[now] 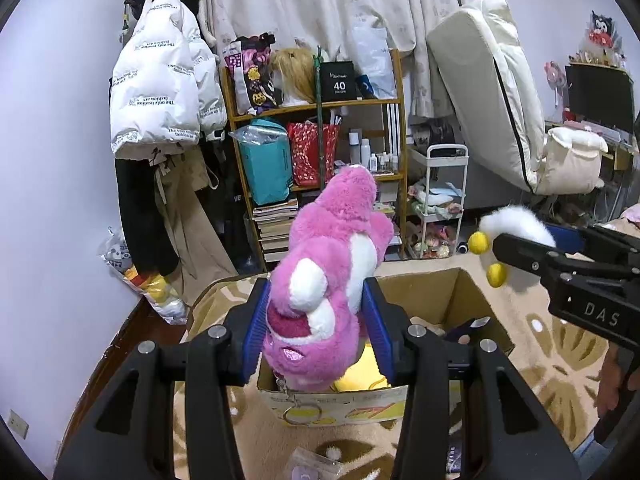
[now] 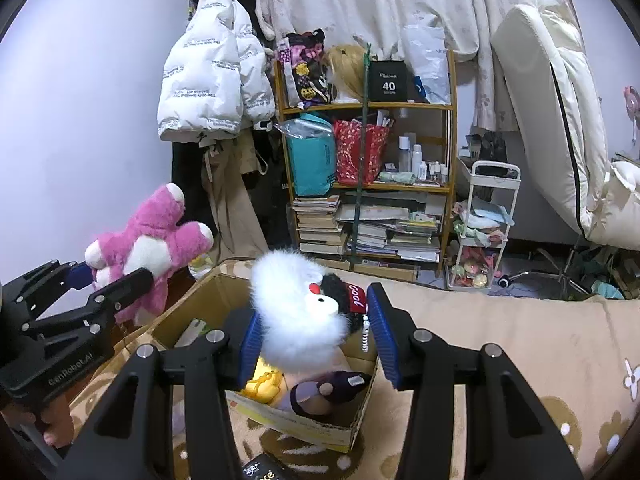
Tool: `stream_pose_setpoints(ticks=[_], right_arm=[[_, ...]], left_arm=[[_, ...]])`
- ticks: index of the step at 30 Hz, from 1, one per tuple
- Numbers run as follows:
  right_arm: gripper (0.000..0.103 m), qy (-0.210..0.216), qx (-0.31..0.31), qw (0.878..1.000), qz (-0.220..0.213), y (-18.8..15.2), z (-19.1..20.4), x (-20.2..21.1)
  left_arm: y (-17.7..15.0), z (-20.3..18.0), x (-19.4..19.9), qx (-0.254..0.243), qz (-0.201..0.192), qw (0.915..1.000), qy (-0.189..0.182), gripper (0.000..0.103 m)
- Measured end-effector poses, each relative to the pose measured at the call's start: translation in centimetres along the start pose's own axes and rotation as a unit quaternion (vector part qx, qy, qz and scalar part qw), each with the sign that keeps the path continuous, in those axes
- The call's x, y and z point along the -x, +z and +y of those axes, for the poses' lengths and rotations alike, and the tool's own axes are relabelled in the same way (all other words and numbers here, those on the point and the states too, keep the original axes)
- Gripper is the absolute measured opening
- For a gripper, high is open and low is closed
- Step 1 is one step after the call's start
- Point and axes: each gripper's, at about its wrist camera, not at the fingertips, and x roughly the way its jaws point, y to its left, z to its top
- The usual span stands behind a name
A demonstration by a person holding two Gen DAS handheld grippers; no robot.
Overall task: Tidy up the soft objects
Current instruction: 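Lift pink plush with left tool while right tool carries chick over box, then open left gripper dropping pink plush into box while right releases chick inside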
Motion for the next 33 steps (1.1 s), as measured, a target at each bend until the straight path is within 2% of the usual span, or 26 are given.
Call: stream_pose_setpoints(ticks=[13,17,24,26,33], right_arm=[[0.052,0.003,-0.039,0.999,0.032,-1.4,-2.1,-2.1],[0.052,0.008,-0.049,0.998,0.039,-1.6,-2.6,-2.6],[0.053,0.018,-0.052,0.997,0.052,-2.3,-2.6,-3.5],[0.053,0.022,-0.05,0.997,0.059,-2.6,-2.5,-4.0],[0.055,0.033,-0.05,0.994,0.09,-3.7,-2.1,-5.4]], left_arm=[[-3.2,-1.1,-3.9,-0.002,0.053,0.9986,-0.01,0.045],[-3.7,-1.4,-4.5,-0.011,0.061,0.9981,-0.009,0.045],[-3.9,-1.2,-5.3,0.002,0.076,0.9971,-0.005,0.048],[-3.9,-0.9,-5.3,0.008,0.074,0.9972,-0.004,0.057],[-4.0,-0.1,-5.3,0.027,0.08,0.9964,-0.001,0.07]])
